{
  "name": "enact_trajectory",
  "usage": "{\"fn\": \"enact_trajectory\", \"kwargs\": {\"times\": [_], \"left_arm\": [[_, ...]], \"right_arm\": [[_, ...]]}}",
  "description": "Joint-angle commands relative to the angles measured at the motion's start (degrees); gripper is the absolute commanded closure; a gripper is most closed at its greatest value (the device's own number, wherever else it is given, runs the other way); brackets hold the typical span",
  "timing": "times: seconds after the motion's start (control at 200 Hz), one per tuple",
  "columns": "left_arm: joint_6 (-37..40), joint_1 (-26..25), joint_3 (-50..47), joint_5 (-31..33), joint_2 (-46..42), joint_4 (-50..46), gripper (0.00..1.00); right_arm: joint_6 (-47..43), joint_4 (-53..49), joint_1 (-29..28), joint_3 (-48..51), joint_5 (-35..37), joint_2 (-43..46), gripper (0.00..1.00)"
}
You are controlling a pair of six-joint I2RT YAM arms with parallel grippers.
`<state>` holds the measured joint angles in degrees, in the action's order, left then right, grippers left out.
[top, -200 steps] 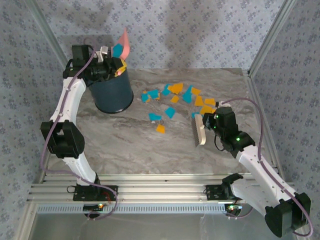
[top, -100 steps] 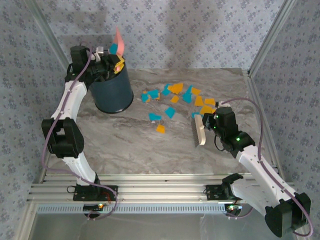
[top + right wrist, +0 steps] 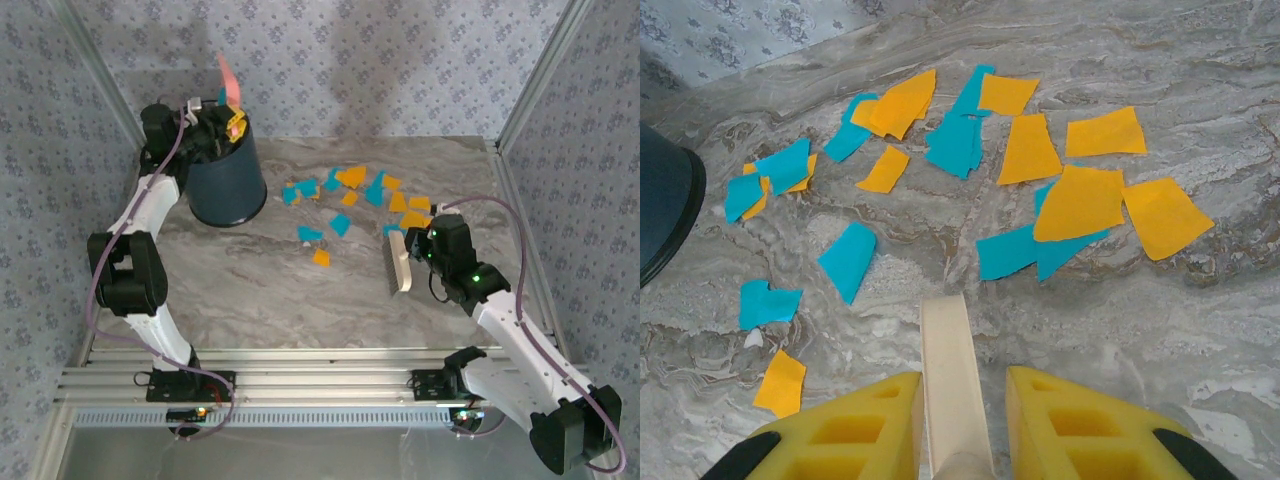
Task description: Sweep away the paper scraps from the table
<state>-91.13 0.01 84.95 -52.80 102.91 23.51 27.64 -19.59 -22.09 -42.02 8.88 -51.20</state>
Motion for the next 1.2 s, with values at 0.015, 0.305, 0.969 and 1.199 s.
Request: {"fn": "enact_trajectory", "kwargs": {"times": [0.015,0.305,0.969,1.199], "left_arm": [[-9.5,0.5,-1.6,1.8,-0.4,14.1,1.00],[-18.6,0.5,-4.8,5.0,-0.4,25.0,1.00],[-25.6,0.5,-7.8,6.4,-1.0,35.2,1.00],[-32.1,0.3,-9.4,10.5,0.4,45.6,1.00]], "right_arm": [[0.0,-0.1,0.1,-0.1,-0.4,0.9,1.00],[0.1,-0.2,0.1,0.0,-0.4,1.0,1.00],[0.3,0.1,0.0,-0.1,-0.4,1.0,1.00],[0.2,0.0,-0.1,-0.3,-0.4,1.0,1.00]]}}
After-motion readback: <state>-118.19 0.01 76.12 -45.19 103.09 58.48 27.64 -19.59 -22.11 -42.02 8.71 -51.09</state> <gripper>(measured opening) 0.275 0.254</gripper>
